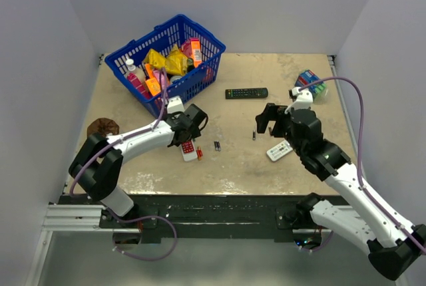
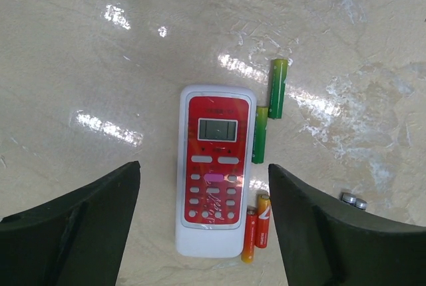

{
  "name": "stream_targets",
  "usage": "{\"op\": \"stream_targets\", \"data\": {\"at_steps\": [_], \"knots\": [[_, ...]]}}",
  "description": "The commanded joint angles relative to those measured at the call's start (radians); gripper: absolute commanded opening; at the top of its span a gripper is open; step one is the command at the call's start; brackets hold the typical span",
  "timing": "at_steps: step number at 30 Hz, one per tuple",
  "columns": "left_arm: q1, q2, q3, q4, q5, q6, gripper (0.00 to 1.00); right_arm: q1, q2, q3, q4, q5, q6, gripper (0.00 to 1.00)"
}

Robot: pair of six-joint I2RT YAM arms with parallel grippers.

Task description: Load the batteries into the remote control

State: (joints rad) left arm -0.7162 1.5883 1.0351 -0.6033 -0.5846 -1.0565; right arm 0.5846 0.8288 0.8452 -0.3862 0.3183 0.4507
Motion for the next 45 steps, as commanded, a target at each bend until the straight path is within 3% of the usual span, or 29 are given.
{"op": "stream_targets", "data": {"at_steps": [1,9,26,45], "knots": [[-0.006,0.013,-0.009,0.03,-0.031,-0.034,0.81,0.004,-0.026,0.014,0.055,-0.012,0.011,0.98],[-0.015,0.03,-0.063,0.059,0.04,-0.085,0.76,0.004,-0.028,0.009,0.079,-0.054,-0.096,0.98],[-0.017,0.079,-0.095,0.074,0.124,-0.037,0.76,0.006,-0.031,-0.06,0.136,-0.055,-0.043,0.98],[0.05,0.03,-0.138,0.022,0.065,-0.02,0.73,0.004,-0.049,-0.083,0.136,-0.056,-0.007,0.98]]}}
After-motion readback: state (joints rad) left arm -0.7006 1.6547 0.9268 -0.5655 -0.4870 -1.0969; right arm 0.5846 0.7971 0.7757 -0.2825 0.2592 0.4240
